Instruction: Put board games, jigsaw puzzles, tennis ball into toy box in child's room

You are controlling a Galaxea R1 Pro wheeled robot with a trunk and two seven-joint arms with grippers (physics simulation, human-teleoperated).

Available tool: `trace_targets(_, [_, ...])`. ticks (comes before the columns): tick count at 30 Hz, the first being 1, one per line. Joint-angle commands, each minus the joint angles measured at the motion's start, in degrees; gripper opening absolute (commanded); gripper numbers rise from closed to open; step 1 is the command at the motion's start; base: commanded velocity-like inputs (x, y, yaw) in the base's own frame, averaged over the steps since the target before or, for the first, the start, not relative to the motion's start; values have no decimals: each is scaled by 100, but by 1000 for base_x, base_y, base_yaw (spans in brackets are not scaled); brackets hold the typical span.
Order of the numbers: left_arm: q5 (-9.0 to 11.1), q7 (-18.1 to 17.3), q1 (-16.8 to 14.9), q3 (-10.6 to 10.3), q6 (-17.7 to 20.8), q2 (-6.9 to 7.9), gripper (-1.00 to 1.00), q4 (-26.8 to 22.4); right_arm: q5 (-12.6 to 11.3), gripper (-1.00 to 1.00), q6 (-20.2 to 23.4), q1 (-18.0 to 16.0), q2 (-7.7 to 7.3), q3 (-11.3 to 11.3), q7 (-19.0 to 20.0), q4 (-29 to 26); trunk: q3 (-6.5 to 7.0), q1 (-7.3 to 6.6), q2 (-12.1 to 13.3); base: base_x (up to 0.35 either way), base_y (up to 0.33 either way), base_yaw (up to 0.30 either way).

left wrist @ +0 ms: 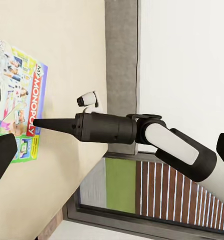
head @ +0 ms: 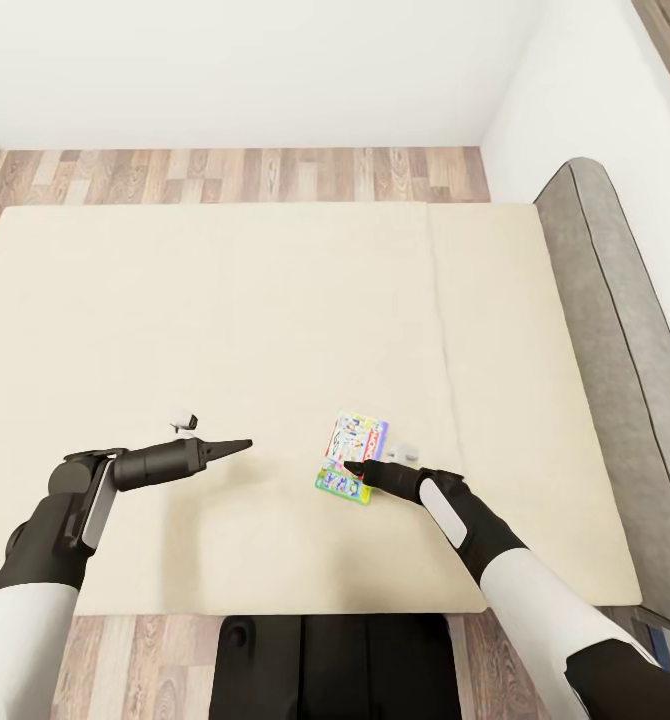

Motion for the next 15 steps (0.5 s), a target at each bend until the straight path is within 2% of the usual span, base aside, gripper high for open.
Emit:
trace_targets(1, [12,-10,-1,0,56,1,100,1,-18,100,22,-3,-1,3,1,-3,-6,3,-9,0,18,0])
trace_targets(6, [12,-10,-1,3,56,1,100,0,-14,100,22,-1,-1,-1,1,-3,-6,3,-9,0,84,0])
trace_targets(15, [12,-10,-1,2,56,1,100,-1,-16,100,22,1,-1,3,1,-3,-6,3,-9,0,14,0])
